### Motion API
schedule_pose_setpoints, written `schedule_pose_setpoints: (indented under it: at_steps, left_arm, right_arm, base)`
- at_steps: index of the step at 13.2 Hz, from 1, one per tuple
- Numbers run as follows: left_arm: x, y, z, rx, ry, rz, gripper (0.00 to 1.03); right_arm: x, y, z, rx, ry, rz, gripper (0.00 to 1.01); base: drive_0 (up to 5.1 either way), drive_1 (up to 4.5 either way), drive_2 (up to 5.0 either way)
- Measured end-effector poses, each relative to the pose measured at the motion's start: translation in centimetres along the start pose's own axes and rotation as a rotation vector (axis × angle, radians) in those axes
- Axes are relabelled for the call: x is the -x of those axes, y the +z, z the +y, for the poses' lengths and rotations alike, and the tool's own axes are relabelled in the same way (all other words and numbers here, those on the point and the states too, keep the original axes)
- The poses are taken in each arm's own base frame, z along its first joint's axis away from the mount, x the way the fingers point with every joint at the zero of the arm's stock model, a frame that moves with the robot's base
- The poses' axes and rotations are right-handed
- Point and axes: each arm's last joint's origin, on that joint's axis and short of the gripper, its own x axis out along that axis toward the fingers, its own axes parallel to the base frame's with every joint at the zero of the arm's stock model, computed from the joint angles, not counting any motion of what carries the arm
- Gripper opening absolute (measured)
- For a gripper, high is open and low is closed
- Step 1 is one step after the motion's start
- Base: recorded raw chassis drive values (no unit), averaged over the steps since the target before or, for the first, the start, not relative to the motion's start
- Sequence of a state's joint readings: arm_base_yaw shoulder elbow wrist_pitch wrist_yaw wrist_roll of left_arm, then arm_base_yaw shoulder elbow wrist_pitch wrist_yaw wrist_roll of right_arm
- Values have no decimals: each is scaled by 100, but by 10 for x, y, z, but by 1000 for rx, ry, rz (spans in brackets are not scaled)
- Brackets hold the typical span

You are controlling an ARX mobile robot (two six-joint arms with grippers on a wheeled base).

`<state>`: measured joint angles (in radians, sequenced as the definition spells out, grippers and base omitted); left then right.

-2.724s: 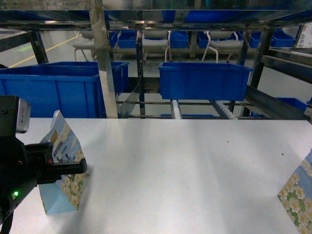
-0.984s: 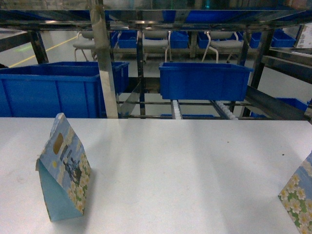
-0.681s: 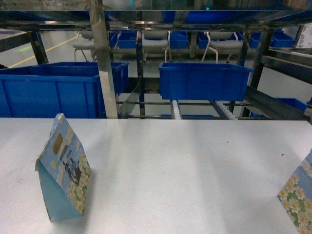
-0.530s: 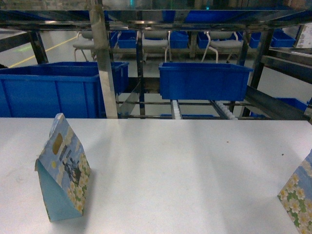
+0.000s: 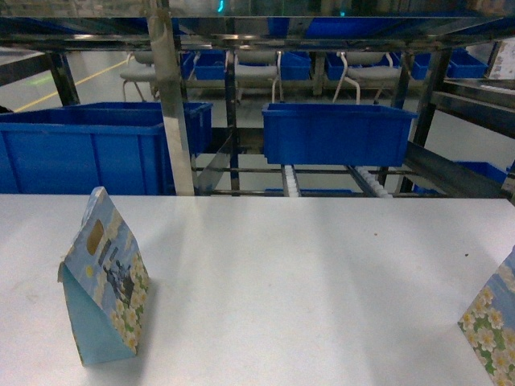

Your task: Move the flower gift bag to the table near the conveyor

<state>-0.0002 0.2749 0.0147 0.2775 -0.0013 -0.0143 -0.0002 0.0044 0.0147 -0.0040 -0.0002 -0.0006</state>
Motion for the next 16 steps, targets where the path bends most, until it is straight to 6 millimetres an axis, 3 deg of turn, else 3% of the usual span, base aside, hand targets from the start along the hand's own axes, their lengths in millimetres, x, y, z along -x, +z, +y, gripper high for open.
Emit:
schedule_pose_setpoints:
  at_steps: [6, 7, 11, 12, 16]
  left_arm:
    - [14, -7, 0, 0, 0, 57, 2]
    - [18, -2, 0, 0, -1, -5, 2]
    - [17, -4, 0, 0, -1, 16, 2]
    - [17, -4, 0, 0, -1, 16, 11]
    - [17, -4, 0, 0, -1, 16, 66]
  right_arm:
    - [0, 0, 0, 0, 0, 0, 2]
    - [0, 0, 0, 0, 0, 0, 2]
    - [0, 0, 0, 0, 0, 0, 2]
    - [0, 0, 0, 0, 0, 0, 6]
    - [0, 0, 0, 0, 0, 0, 61]
  base:
    - [0, 0, 0]
    - [0, 0, 0]
    - [0, 0, 0]
    - [0, 0, 0]
    - [0, 0, 0]
